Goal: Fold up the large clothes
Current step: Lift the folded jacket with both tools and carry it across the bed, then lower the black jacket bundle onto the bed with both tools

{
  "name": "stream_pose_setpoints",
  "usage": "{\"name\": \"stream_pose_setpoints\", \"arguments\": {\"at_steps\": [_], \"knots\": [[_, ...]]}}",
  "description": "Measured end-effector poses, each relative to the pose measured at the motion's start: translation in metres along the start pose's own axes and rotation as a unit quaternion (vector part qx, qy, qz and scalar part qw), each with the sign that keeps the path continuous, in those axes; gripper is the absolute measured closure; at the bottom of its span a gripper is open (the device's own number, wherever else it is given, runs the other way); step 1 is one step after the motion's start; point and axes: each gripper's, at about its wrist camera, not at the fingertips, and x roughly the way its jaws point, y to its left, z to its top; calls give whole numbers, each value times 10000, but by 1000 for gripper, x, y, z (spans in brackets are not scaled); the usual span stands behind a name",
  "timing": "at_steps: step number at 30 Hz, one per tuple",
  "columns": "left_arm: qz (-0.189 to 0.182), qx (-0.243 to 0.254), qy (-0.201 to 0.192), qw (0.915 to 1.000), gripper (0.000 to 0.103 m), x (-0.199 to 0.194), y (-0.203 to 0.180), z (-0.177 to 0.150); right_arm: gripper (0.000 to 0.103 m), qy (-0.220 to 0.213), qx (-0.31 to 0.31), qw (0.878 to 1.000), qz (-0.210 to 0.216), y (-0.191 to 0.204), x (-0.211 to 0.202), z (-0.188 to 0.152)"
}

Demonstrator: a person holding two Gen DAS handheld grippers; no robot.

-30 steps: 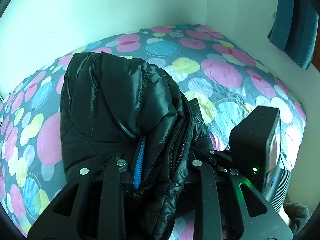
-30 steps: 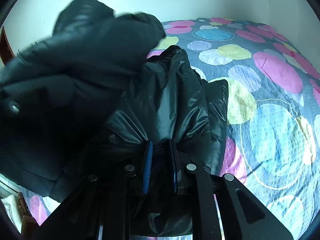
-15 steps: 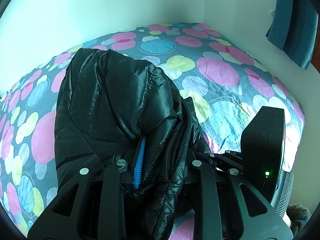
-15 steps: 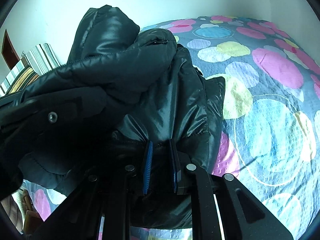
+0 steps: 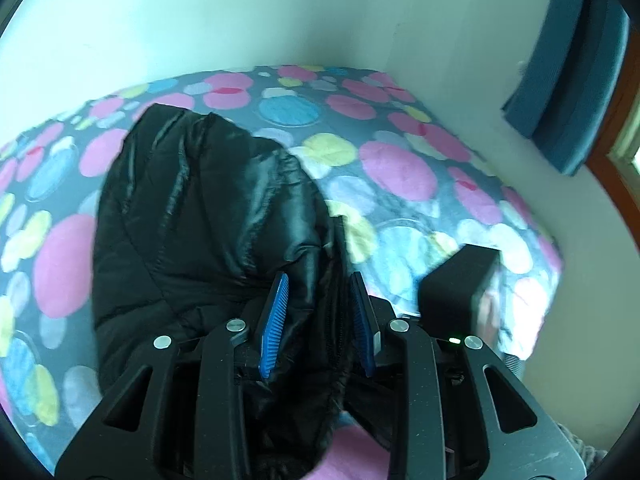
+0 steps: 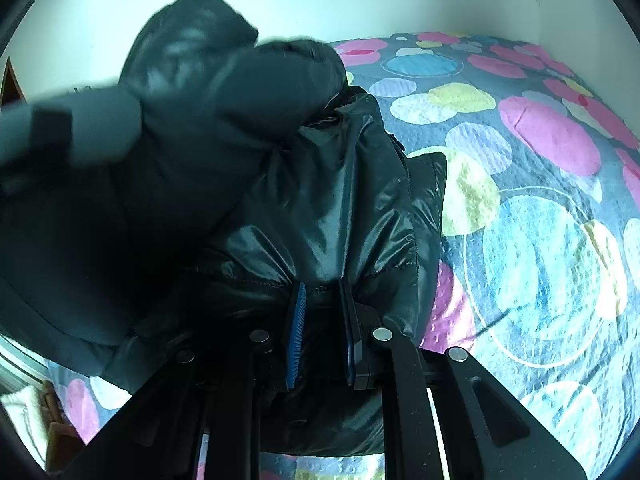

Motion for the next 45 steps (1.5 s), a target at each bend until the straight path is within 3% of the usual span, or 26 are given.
{"name": "stream_pose_setpoints", "arguments": {"at_steps": [8,15,22,24,30,37,45], "knots": [[-230,94,-405,9989,74,-43,-10,9,88,37,7,10000,-47,-3,-2,3],[420,-46,-1098,9931,69,-103,35,14,85,75,-54,9998,-184,5,-3,6],[1206,-678,-853,9867,69,-86,111,2,81,-93,54,9988,-483,6,-26,16],[1279,-816,-764,9855,69,-76,125,-2,77,-238,110,9982,-546,6,-41,24],[1206,-1094,-590,9849,69,-61,151,-13,66,-653,24,9968,-451,25,-80,49],[1119,-1184,-573,9850,69,-57,159,-16,60,-909,-234,9951,-319,63,-91,77],[1051,-1222,-567,9853,69,-51,168,-18,58,-589,-532,9966,-214,99,-65,88]]}}
